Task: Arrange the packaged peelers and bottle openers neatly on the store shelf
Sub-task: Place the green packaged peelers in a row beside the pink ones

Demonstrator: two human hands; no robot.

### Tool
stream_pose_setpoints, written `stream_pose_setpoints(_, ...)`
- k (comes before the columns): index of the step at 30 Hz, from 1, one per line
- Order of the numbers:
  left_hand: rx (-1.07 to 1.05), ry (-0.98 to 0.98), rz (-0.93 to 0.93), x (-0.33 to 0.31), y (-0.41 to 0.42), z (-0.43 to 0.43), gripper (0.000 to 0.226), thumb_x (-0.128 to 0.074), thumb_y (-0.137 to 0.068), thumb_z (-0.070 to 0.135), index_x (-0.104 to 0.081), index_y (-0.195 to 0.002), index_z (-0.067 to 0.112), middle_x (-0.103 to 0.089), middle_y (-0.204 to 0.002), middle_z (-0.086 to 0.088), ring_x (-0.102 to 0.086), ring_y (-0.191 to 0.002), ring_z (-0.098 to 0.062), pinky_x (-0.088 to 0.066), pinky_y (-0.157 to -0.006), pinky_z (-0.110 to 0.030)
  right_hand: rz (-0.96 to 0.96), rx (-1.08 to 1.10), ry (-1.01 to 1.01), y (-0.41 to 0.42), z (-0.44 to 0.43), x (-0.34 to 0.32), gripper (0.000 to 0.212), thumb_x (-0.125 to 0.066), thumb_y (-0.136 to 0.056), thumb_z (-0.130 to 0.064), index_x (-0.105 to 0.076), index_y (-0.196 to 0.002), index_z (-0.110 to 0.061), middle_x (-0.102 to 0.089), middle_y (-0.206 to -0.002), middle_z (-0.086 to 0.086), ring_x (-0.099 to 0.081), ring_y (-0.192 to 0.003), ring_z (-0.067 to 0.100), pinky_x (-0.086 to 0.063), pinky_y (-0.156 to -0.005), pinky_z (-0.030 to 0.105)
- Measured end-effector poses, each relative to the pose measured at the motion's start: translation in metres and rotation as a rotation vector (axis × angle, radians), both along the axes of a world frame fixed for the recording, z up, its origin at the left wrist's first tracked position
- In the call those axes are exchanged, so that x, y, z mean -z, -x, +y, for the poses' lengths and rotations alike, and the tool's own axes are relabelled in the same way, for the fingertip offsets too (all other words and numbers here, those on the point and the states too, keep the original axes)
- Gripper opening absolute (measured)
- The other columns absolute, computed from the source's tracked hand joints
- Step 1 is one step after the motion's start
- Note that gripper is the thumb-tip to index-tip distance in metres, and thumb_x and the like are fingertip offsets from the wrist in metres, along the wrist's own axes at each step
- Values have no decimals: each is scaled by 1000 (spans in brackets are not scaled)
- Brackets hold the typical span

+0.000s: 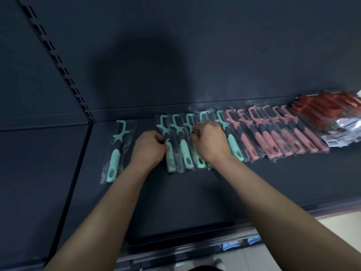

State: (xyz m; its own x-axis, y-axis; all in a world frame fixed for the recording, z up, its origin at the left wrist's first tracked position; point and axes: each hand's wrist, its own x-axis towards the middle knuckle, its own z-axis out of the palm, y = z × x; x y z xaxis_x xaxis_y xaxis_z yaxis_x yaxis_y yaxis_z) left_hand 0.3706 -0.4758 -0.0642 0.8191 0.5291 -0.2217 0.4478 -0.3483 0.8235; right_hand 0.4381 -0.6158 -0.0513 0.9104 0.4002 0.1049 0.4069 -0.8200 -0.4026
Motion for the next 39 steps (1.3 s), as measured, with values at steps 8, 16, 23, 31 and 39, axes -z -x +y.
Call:
stream_pose_setpoints(8,139,-262,-92,-6,2,-11,26,-63,-85,18,-63,-112,16,-60,-104,-2,-56,-94,-17,-38,-76,-23,44,-120,68,6,-1,-1,42,-55,-91,-40,-55,-130,-24,-52,-129,8,-38,-121,29,-30,-105,35)
stream_pose_setpoints(16,170,-297,-95,-7,3,-3,31,-66,-84,20,-64,-114,11,-58,-113,-11,-55,-103,-23,-38,-80,-24,8,-112,88,9,3,-3,35,-54,-92,-37,-61,-123,-21,-52,-127,7,-38,-121,28,-30,-105,36)
stream_pose_setpoints(23,-61,-590,-23,-13,38,33,26,-64,-86,17,-62,-109,4,-56,-114,-18,-53,-104,-32,-41,-81,-35,-67,-152,-8,19,25,-5,30,-54,-93,-24,-63,-118,-10,-60,-116,8,-48,-114,27,-36,-98,30)
stream_pose_setpoints(31,-96,-569,197,-13,66,58,24,-67,-83,19,-52,-94,4,-58,-94,-13,-52,-76,-25,-38,-59,-31,-68,-195,17,34,52,-2,26,-53,-93,-22,-66,-109,-8,-61,-111,10,-49,-109,27,-37,-95,31)
stream_pose_setpoints(39,-120,32,-60,-12,48,50,9,-61,-83,10,-65,-80,3,-64,-75,-10,-60,-67,-22,-53,-61,-34,-59,-105,8,36,40,-3,26,-53,-92,-18,-66,-112,-9,-60,-112,12,-48,-110,29,-37,-94,31)
